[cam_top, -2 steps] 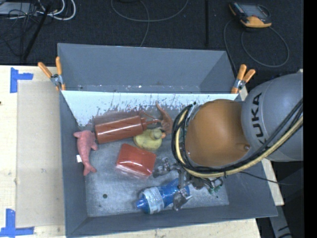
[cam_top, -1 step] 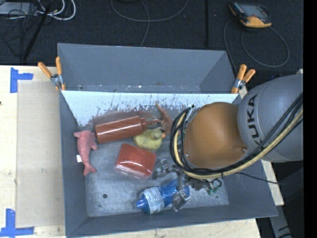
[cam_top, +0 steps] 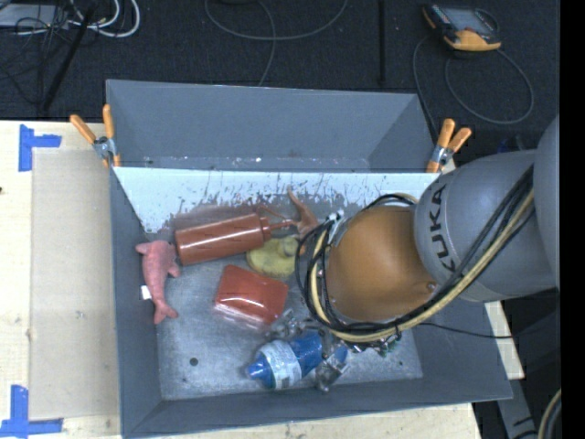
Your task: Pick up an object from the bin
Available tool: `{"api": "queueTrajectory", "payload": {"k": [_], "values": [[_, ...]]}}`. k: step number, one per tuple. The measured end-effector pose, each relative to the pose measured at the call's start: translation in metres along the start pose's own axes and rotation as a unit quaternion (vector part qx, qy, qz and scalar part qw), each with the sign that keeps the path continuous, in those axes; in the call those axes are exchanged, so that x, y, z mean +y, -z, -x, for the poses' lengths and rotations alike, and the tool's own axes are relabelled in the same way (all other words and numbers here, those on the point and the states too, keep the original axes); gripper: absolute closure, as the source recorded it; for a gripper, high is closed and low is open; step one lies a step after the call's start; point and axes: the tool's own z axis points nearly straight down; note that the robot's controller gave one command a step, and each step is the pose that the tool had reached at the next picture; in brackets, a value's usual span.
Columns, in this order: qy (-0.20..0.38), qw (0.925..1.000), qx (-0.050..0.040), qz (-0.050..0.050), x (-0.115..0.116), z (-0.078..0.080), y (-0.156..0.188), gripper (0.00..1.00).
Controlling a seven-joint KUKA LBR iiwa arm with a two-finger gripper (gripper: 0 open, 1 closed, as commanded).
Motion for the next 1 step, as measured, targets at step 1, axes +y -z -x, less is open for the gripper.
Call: {"api": "queueTrajectory", "payload": {"k": [1], "values": [[0.01,0.9999,-0.005,-0.003,-0.0008,0.0076,-0.0087,1.0]]}}
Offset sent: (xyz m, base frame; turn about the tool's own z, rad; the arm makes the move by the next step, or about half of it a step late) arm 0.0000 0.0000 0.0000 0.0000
